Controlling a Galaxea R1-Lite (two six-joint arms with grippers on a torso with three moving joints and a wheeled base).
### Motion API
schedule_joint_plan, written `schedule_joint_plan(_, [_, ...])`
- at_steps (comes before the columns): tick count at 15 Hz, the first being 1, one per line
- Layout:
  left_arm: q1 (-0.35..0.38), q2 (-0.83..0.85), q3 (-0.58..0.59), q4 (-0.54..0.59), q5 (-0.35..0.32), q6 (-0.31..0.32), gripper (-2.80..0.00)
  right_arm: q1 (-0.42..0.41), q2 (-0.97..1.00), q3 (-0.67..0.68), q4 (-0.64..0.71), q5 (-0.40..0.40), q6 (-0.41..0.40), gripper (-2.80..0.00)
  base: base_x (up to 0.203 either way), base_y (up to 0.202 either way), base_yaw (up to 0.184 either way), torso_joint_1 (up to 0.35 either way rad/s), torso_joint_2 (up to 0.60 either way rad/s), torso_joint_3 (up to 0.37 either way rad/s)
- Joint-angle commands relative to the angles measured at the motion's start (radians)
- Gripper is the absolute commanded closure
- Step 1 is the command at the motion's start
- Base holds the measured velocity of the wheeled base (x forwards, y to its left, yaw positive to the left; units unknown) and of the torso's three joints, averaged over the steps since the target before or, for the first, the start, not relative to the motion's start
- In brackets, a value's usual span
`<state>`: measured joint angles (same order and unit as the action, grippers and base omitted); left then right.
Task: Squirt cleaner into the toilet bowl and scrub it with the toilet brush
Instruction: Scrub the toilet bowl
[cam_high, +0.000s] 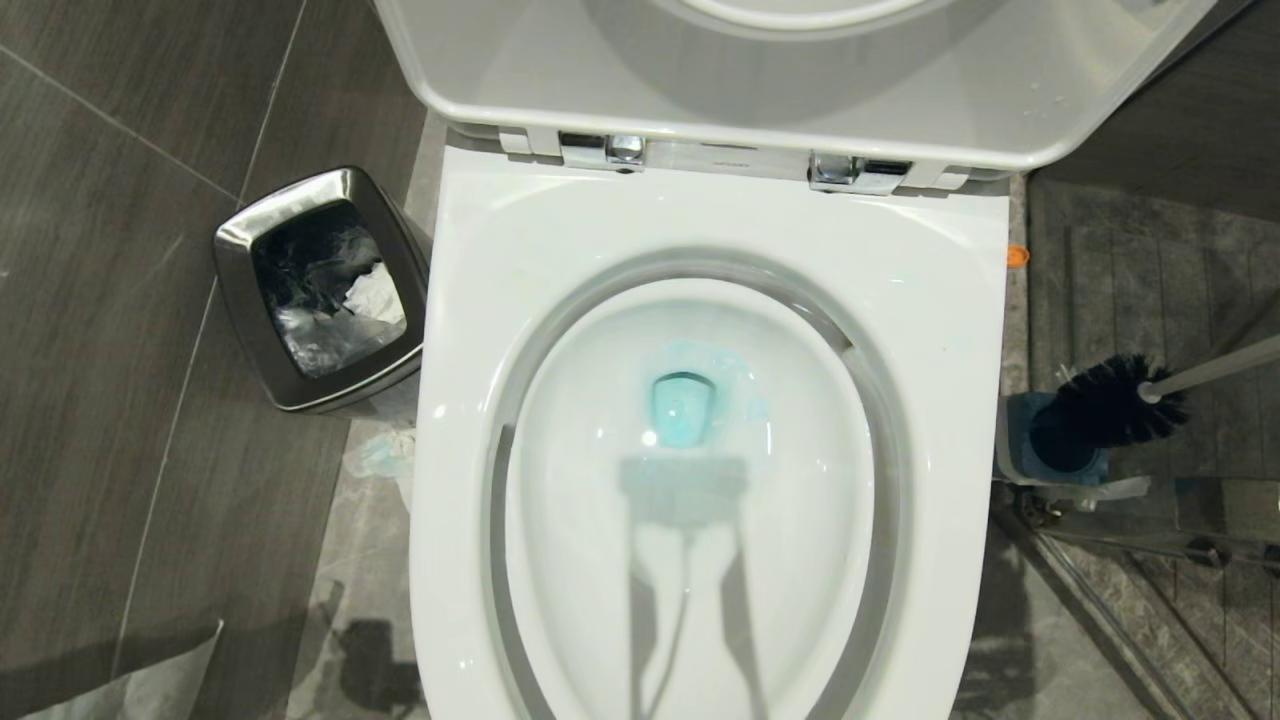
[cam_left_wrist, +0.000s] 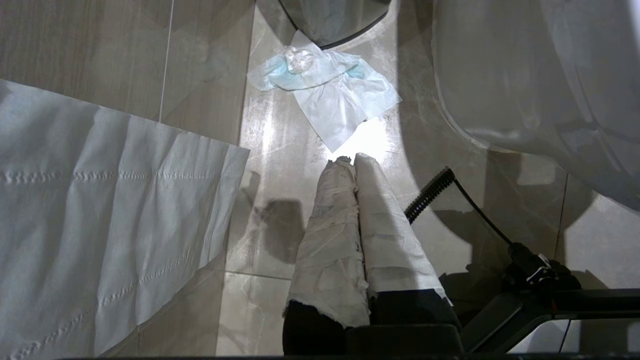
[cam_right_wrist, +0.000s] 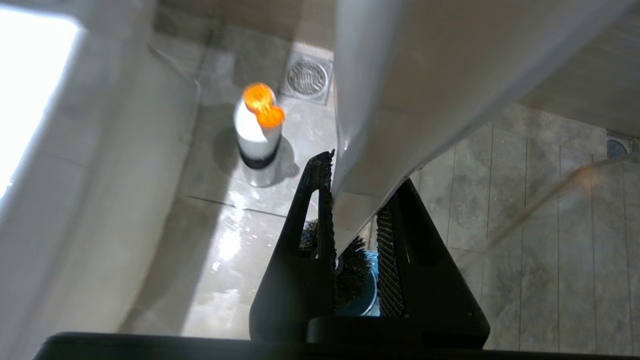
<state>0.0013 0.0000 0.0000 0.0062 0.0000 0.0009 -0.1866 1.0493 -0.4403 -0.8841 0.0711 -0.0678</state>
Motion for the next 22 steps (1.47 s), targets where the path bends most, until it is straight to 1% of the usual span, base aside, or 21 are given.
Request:
schedule_joint_plan(1, [0.0, 0.0, 0.0, 0.0, 0.0, 0.0, 0.0, 0.001, -0.179, -0.102, 0.246, 0.002, 0.019, 0.0, 0.0, 0.0, 0.0, 0.0, 0.0, 0.0])
schedule_joint_plan(3, [0.0, 0.0, 0.0, 0.0, 0.0, 0.001, 0.0, 0.001, -0.271, -0.195, 0.432, 0.004, 0.031, 0.0, 0.0, 0.0, 0.0, 0.0, 0.0, 0.0])
schedule_joint_plan(6, [0.0, 0.0, 0.0, 0.0, 0.0, -0.001, 0.0, 0.0, -0.354, -0.306, 0.58, -0.005, 0.041, 0.0, 0.0, 0.0, 0.0, 0.0, 0.0, 0.0])
schedule_joint_plan(9, [0.0, 0.0, 0.0, 0.0, 0.0, -0.001, 0.0, -0.001, -0.466, -0.376, 0.772, -0.025, 0.048, 0.0, 0.0, 0.0, 0.0, 0.0, 0.0, 0.0])
schedule_joint_plan(12, [0.0, 0.0, 0.0, 0.0, 0.0, 0.0, 0.0, -0.001, -0.578, -0.409, 0.872, -0.034, 0.05, 0.0, 0.0, 0.0, 0.0, 0.0, 0.0, 0.0])
schedule_joint_plan(13, [0.0, 0.0, 0.0, 0.0, 0.0, 0.0, 0.0, -0.001, -0.613, -0.42, 0.909, -0.049, 0.055, 0.0, 0.0, 0.0, 0.0, 0.0, 0.0, 0.0])
schedule_joint_plan(14, [0.0, 0.0, 0.0, 0.0, 0.001, -0.001, 0.0, -0.001, -0.642, -0.439, 0.969, -0.063, 0.077, 0.0, 0.0, 0.0, 0.0, 0.0, 0.0, 0.0])
schedule_joint_plan(16, [0.0, 0.0, 0.0, 0.0, 0.0, 0.001, 0.0, -0.001, -0.664, -0.514, 1.128, -0.079, 0.167, 0.0, 0.0, 0.0, 0.0, 0.0, 0.0, 0.0])
schedule_joint_plan(17, [0.0, 0.0, 0.0, 0.0, 0.0, 0.001, 0.0, -0.001, -0.669, -0.54, 1.187, -0.08, 0.201, 0.0, 0.0, 0.0, 0.0, 0.0, 0.0, 0.0])
schedule_joint_plan(18, [0.0, 0.0, 0.0, 0.0, 0.001, 0.001, 0.0, -0.001, -0.667, -0.548, 1.199, -0.079, 0.214, 0.0, 0.0, 0.0, 0.0, 0.0, 0.0, 0.0])
schedule_joint_plan(22, [0.0, 0.0, 0.0, 0.0, 0.0, 0.001, 0.0, -0.001, -0.667, -0.561, 1.2, -0.074, 0.215, 0.0, 0.0, 0.0, 0.0, 0.0, 0.0, 0.0])
